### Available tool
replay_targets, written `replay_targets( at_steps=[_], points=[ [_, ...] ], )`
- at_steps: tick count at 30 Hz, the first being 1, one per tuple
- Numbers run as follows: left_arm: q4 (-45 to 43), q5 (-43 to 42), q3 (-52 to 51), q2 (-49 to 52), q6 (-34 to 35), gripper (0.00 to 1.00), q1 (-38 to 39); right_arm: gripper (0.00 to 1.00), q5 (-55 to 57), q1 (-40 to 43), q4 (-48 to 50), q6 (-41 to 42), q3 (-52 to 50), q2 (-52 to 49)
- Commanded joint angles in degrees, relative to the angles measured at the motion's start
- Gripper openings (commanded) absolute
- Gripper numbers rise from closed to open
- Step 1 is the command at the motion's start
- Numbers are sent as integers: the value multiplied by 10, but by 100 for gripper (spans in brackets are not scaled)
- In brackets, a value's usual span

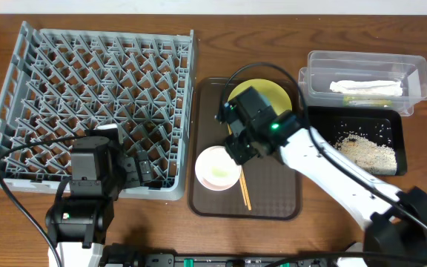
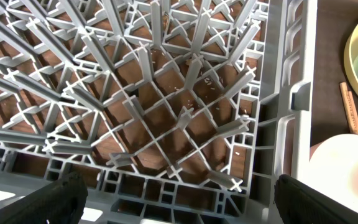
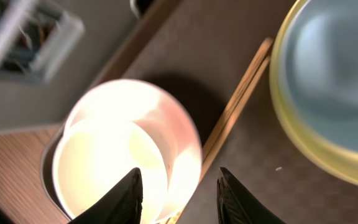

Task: Sort waste into correct bins and load items into the dishwasher
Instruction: 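Grasp the white cup with the right gripper and lift it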

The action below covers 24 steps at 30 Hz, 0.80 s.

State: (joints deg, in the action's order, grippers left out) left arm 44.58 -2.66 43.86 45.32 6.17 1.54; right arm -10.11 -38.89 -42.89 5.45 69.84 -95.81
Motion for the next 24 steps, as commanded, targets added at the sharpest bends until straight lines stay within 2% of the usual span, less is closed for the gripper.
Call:
replay_targets(
  at_steps=[1, 4, 6, 7, 9, 18, 24],
  points=[
    [0, -1, 13, -1, 5, 99, -2, 36, -7, -15, -2, 20, -14, -24],
    [2, -1, 13, -1, 5, 99, -2, 29, -5, -18, 0, 29, -16, -48],
    [2, -1, 13, -1, 5, 99, -2, 17, -5, -18, 5, 29, -16, -58],
    [2, -1, 13, -1, 5, 99, -2, 8, -5, -18, 7, 29, -16, -60],
    [2, -1, 13, -1, 5, 99, -2, 1, -4, -18, 9, 29, -15, -60],
    [-6, -9, 13, -1, 5, 99, -2, 1, -3, 29, -46, 28, 83, -31],
    [-53, -116, 13, -1, 6, 99, -2, 1, -30, 82, -38, 27, 149, 12]
  ],
)
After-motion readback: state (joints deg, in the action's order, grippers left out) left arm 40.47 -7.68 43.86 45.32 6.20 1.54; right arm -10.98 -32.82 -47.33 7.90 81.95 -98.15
